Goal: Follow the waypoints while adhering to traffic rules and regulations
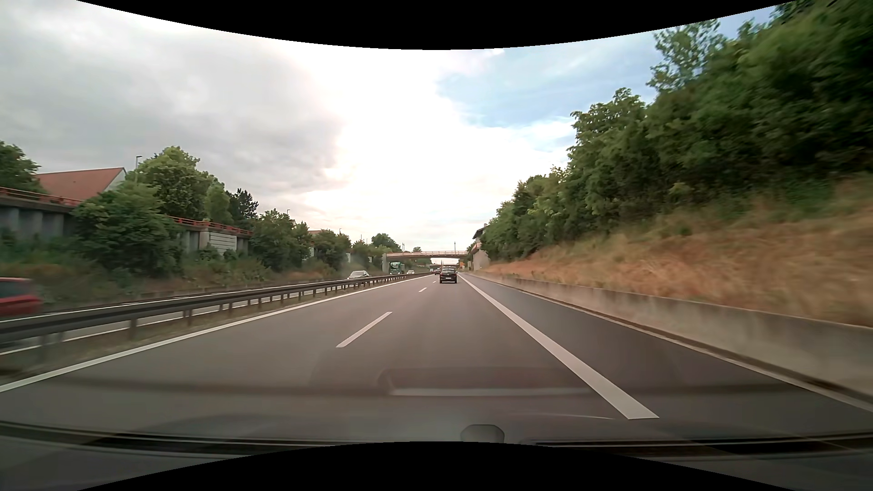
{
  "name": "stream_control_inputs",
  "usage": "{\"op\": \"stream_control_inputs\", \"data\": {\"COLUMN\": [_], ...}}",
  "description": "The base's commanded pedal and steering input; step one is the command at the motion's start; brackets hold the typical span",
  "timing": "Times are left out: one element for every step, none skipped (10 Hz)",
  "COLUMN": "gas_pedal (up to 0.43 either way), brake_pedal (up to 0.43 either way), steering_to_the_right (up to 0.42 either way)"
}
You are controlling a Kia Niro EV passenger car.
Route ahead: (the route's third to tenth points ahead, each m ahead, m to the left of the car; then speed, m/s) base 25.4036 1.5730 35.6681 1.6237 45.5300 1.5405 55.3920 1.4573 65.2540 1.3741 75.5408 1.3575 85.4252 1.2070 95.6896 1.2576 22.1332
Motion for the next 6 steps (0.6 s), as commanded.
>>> {"op": "stream_control_inputs", "data": {"gas_pedal": [0.197,0.197,0.197,0.197,0.197,0.197], "brake_pedal": [0.0,0.0,0.0,0.0,0.0,0.0], "steering_to_the_right": [-0.002,-0.002,-0.002,-0.002,-0.002,-0.002]}}
